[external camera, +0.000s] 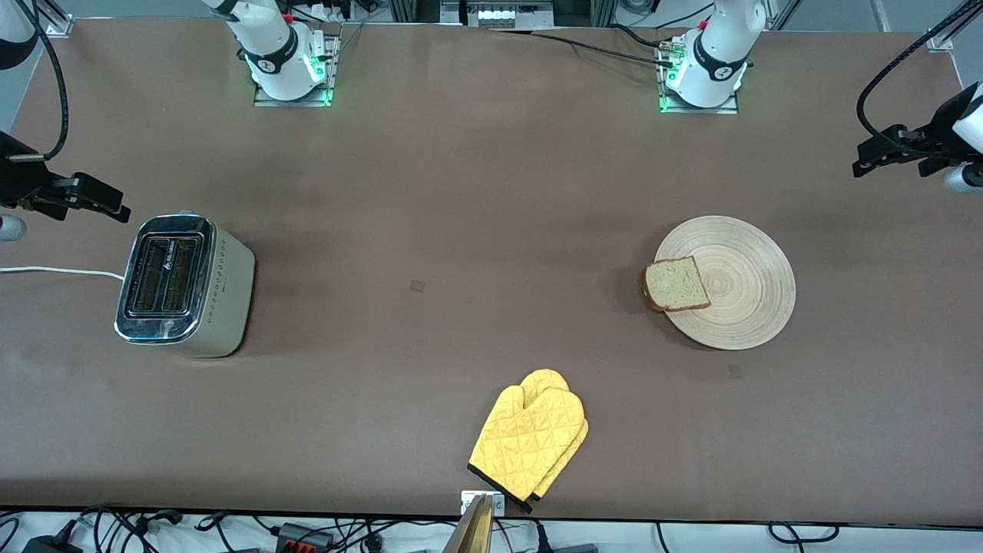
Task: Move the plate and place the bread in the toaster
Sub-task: 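Reach the left gripper toward the rim of the wooden plate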
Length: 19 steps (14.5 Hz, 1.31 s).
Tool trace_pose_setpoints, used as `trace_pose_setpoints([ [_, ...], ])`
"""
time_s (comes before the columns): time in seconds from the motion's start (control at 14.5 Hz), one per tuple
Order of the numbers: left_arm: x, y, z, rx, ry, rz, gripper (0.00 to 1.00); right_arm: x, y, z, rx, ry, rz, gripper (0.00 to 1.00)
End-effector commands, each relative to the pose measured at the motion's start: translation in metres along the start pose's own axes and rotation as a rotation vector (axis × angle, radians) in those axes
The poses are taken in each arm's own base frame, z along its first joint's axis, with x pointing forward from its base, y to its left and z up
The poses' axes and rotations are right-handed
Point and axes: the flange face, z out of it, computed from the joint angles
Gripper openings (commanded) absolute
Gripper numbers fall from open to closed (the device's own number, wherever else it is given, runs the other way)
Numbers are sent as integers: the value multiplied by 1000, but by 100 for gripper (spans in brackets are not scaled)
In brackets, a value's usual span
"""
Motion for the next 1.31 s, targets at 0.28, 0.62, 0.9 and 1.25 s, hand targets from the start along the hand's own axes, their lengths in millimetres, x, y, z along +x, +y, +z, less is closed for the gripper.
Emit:
trace_pose_setpoints([
  [0.28,-5,0,-3,7,13,-10,100,-15,0,-1,3,8,-12,100],
  [0.62,2,-3,8,1,-12,-14,100,-15,0,-1,3,8,-13,100],
  [0.9,8,-7,14,-3,-24,-15,100,-14,1,1,3,4,-9,100],
  [1.25,29,-18,46,-38,-87,-16,100,-13,3,0,3,14,-7,100],
])
